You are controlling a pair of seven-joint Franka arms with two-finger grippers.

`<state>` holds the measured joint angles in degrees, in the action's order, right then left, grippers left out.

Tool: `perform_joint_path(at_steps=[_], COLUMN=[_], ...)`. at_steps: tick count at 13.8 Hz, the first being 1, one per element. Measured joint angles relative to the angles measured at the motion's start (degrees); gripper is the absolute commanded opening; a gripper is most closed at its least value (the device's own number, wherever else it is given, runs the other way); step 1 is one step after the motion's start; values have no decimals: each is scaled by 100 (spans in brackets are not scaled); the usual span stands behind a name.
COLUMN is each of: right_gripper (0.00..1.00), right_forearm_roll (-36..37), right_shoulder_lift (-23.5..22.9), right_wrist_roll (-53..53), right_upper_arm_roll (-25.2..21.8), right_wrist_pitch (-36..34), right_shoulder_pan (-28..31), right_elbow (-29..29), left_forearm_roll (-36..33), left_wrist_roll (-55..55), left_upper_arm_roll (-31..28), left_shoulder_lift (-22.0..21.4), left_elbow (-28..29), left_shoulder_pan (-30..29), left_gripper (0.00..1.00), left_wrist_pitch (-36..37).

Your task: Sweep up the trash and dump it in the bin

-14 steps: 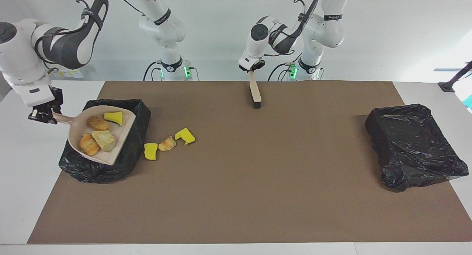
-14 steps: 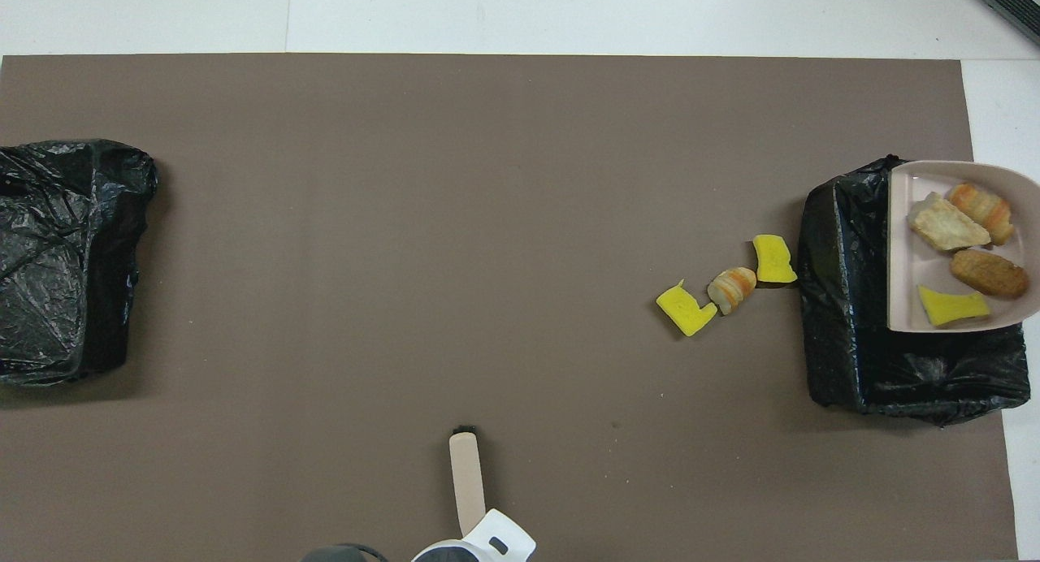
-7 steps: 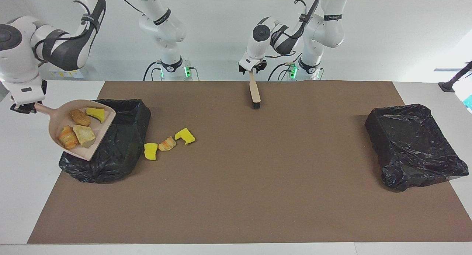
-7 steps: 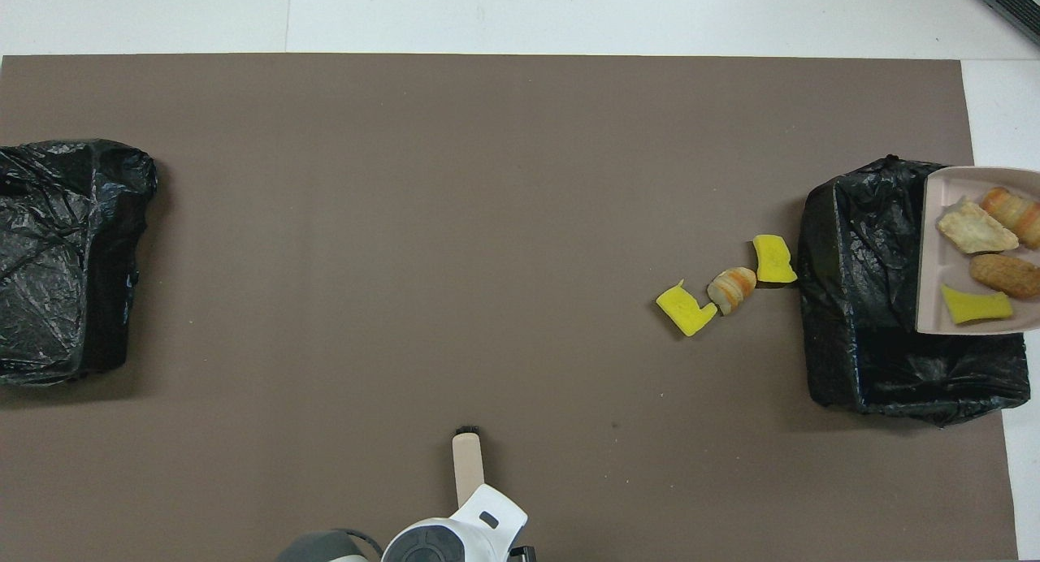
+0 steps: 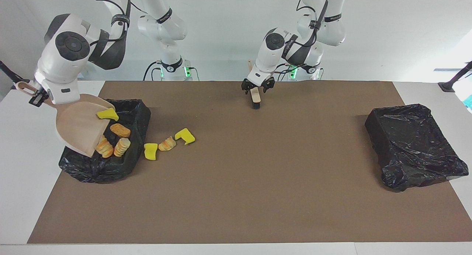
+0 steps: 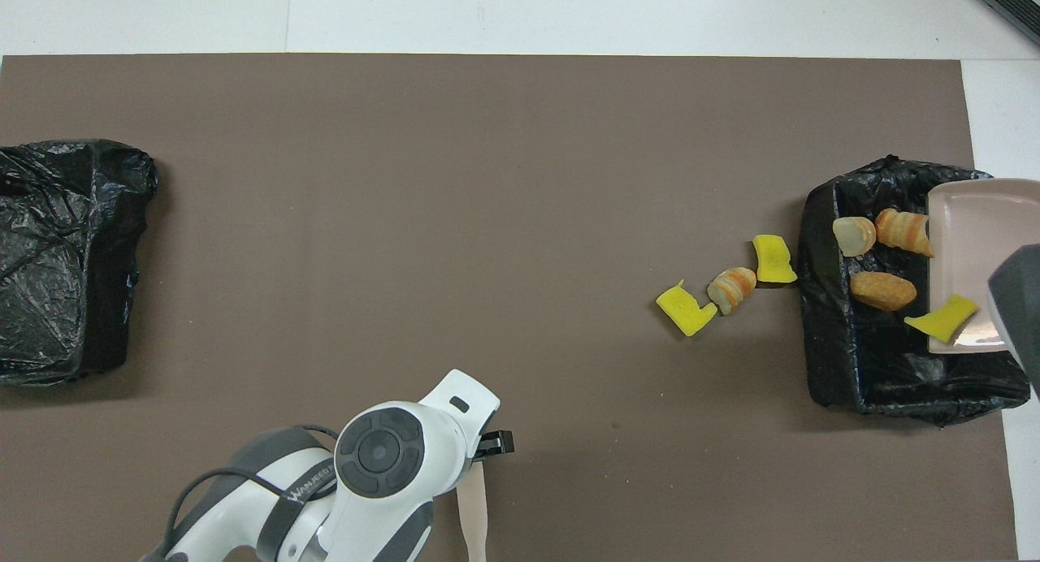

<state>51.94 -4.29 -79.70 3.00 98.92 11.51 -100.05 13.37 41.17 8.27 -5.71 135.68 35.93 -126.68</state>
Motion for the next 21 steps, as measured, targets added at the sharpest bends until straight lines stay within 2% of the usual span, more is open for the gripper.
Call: perform_joint_path(at_steps=[3,7,9,11,13,19,21], right_gripper=[0,0,0,0,0,0,0], right_forearm_roll=[443,1020,1020,599,153,-1919,-2669], right_shoulder_lift=[187,345,362,450,547,593,593], right_wrist_roll=[28,28,38,53,53,86,500], right_upper_arm_roll=[5,113,143,157,158,197,185], right_wrist_pitch=[3,144,145,141,138,54,-55], right_shoulder_pan=[-3,-203,-405,-447,-445,-442,-427], right_elbow=[-44,-52,-53,-53,-53,-51,-52], left_forearm_roll=[-489,-582,-614,-752,-900,-1208,-1214], left_wrist_roll=[-659,-1713,-2131,-2351,-2551,-3576,-3773], left_upper_arm_roll=[-9,-39,-54,-61,-74,-299,-312], left_shoulder_lift=[182,172,157,135,123,117,117], left_elbow=[-881,-1952,-2556,-3069,-3374,-3731,-3773], left_shoulder_pan=[-576,-1470,-1829,-2104,-2289,-2844,-2955], left_gripper=[100,100,100,100,100,100,100], left_wrist_pitch=[794,1950,2649,3191,3419,3600,3637])
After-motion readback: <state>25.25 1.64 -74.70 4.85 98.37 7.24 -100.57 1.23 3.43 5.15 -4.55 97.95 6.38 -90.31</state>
